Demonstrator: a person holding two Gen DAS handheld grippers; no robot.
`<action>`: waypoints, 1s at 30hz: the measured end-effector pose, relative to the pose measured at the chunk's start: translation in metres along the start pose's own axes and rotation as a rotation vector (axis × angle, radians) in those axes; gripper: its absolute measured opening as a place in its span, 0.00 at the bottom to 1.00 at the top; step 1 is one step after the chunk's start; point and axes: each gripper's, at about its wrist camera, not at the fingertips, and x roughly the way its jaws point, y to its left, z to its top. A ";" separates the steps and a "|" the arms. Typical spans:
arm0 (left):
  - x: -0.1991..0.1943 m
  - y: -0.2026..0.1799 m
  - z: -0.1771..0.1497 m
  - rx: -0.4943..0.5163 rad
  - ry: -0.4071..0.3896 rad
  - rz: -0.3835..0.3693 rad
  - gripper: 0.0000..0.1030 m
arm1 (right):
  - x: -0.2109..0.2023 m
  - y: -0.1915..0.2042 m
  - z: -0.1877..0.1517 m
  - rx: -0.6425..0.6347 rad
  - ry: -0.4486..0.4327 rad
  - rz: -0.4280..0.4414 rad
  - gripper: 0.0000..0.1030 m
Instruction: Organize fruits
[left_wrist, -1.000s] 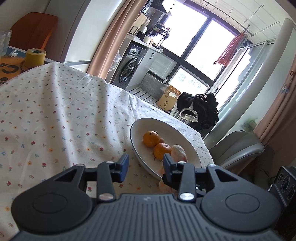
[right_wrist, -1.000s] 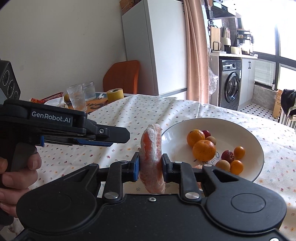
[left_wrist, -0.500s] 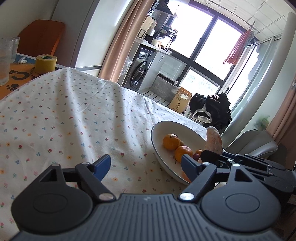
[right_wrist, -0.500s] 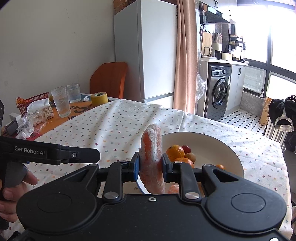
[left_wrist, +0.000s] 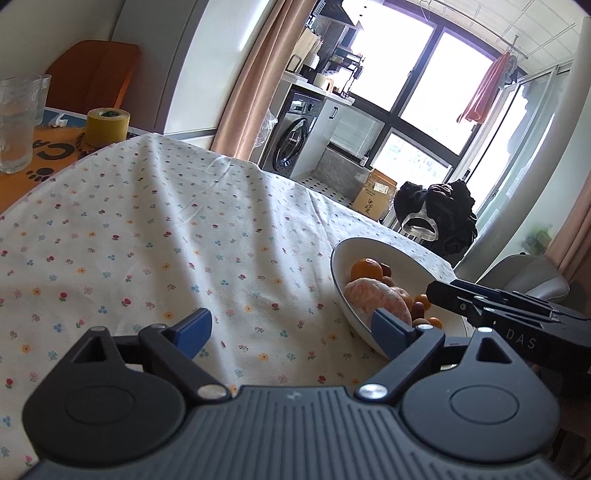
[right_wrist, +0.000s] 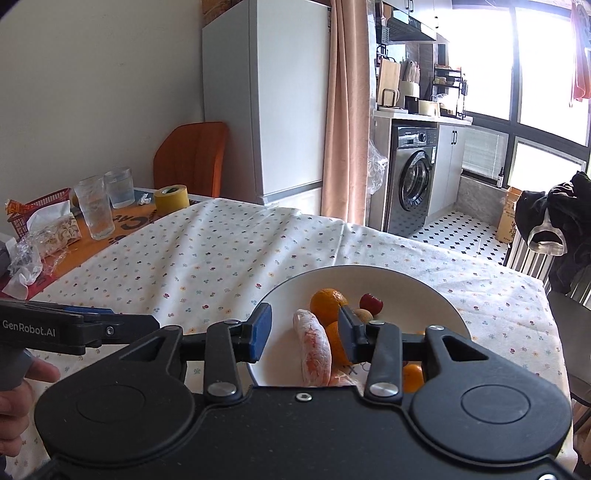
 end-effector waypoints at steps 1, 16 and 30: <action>-0.001 -0.001 -0.001 0.003 0.001 -0.005 0.89 | -0.002 0.000 -0.001 0.001 0.002 0.001 0.39; -0.022 -0.014 -0.004 0.061 -0.031 0.020 0.96 | -0.034 0.000 -0.012 0.045 0.016 0.020 0.45; -0.058 -0.022 -0.004 0.112 -0.070 -0.009 1.00 | -0.076 0.003 -0.019 0.097 -0.028 0.017 0.68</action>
